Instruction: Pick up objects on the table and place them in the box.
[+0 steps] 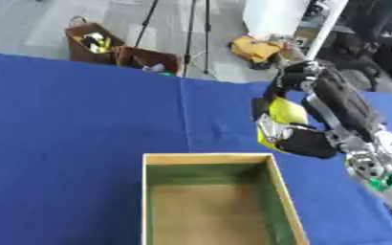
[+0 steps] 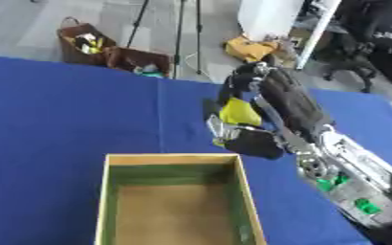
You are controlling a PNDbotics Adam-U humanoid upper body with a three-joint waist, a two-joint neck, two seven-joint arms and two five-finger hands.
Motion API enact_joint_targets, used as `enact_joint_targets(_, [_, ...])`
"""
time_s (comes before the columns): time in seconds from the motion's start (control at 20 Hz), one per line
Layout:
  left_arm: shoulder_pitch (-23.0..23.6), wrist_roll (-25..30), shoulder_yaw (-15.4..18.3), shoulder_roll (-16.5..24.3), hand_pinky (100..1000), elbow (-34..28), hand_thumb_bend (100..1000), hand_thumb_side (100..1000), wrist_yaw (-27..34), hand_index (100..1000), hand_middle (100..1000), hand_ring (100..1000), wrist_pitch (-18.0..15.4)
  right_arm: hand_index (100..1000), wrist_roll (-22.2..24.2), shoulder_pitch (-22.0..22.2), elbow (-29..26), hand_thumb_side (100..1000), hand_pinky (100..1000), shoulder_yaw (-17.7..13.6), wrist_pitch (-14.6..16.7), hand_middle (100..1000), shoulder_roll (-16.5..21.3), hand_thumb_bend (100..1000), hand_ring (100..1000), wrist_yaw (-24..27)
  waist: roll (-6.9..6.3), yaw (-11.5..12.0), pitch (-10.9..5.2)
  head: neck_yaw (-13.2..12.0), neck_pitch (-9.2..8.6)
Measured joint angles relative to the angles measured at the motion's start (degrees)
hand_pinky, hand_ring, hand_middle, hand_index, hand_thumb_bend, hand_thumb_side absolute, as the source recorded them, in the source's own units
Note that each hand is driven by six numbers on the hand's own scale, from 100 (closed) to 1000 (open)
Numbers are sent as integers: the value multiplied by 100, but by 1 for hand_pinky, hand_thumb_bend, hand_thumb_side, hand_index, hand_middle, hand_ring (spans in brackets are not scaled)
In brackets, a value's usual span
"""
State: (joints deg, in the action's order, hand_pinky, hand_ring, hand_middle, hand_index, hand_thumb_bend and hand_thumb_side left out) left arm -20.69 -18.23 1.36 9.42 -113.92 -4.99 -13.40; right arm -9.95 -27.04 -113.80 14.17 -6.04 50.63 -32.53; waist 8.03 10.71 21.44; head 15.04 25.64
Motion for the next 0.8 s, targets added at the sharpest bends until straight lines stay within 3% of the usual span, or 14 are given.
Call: enact_joint_targets(0.8, [64, -630, 350, 214, 520, 0, 109, 1000, -183, 823, 576, 583, -162, 515, 174, 140, 0, 719, 510, 254, 494, 263, -651, 100, 552, -137, 16, -245, -268, -141, 181])
